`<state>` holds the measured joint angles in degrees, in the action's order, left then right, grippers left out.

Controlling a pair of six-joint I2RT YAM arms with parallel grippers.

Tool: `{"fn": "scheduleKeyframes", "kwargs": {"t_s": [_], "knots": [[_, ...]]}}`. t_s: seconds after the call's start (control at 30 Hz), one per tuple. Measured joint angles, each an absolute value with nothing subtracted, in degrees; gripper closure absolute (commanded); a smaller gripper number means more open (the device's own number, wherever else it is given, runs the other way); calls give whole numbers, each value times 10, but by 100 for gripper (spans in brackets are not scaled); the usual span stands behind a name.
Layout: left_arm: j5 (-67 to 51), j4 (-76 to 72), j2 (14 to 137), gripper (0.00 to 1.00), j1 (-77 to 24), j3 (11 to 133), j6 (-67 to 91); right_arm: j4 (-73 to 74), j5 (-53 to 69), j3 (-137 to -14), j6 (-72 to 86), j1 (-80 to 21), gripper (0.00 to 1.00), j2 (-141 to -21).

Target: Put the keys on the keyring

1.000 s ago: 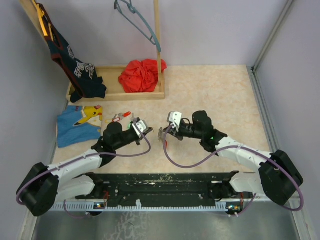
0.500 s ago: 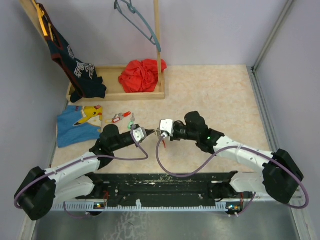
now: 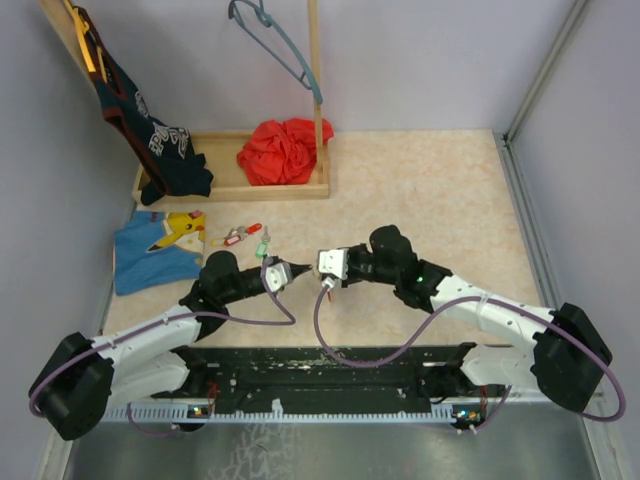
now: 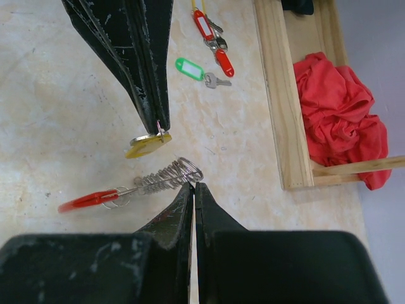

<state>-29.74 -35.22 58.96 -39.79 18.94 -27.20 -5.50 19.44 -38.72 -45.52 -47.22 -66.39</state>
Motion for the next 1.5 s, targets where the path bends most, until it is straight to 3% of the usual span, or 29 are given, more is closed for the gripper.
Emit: {"fn": "scheduleKeyframes", "kwargs": {"t_s": [1.5], "knots": [[-260,-356,599,100,-415,189,-270,11,132,-440,-382,-506,100,-698]]}}
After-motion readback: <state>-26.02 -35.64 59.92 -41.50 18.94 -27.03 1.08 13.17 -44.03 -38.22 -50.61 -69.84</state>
